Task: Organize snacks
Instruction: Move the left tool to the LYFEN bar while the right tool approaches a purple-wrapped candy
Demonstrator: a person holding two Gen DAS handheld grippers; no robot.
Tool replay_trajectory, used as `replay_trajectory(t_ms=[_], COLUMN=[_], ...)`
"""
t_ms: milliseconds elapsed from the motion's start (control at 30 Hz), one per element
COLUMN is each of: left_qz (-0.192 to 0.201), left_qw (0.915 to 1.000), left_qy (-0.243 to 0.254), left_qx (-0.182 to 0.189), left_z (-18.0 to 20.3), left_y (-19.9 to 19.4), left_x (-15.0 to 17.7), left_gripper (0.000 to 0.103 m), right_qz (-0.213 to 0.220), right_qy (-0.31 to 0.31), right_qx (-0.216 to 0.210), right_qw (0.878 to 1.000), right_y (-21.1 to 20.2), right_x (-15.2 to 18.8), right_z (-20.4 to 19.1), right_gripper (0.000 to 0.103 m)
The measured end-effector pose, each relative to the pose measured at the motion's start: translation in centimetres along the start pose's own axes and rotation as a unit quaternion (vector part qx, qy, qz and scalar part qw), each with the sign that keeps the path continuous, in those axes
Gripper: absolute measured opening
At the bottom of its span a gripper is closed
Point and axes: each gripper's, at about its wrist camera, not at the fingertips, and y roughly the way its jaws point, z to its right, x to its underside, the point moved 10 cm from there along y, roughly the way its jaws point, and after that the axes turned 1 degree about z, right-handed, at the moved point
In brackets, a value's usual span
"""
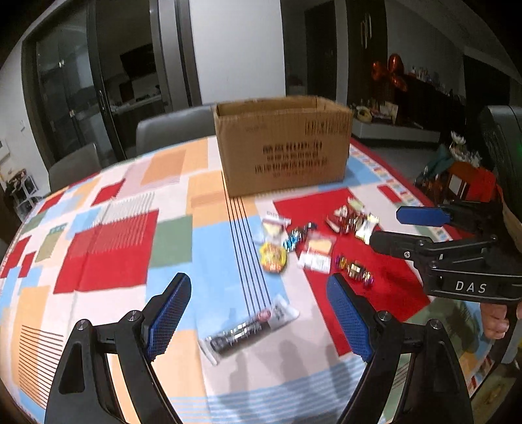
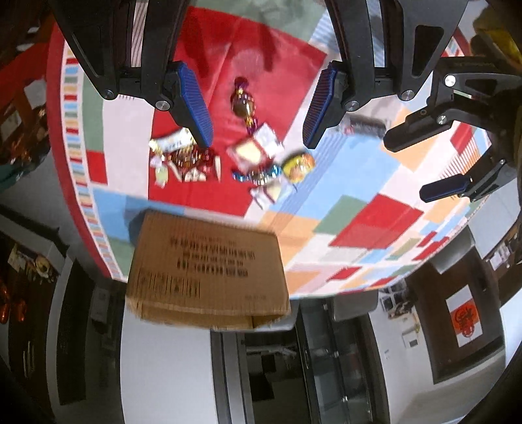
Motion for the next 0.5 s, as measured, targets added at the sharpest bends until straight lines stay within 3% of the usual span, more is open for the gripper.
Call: replay_trajectory(t_ms=[200, 500], left_qz=[-0.043, -0.078], left_qw=[0.9990, 0.9966], left_qy=[0.010, 0.029], left_qx=[0.005, -0.006], left_z=[-0.2, -0.8], left_y=[2.9, 6.1], left_x=[3.1, 5.0], left_gripper=[0.085, 0.085], right_qz=[-0.030, -0.078], right_qy=[-0.009, 0.002], right_qx=[0.016, 0.020], right_qw=[0.999, 0.997], right_y=[2.4, 5.5], right_x=[2.3, 4.5], right_z=[0.2, 0.9], right_gripper=[0.058, 0.058])
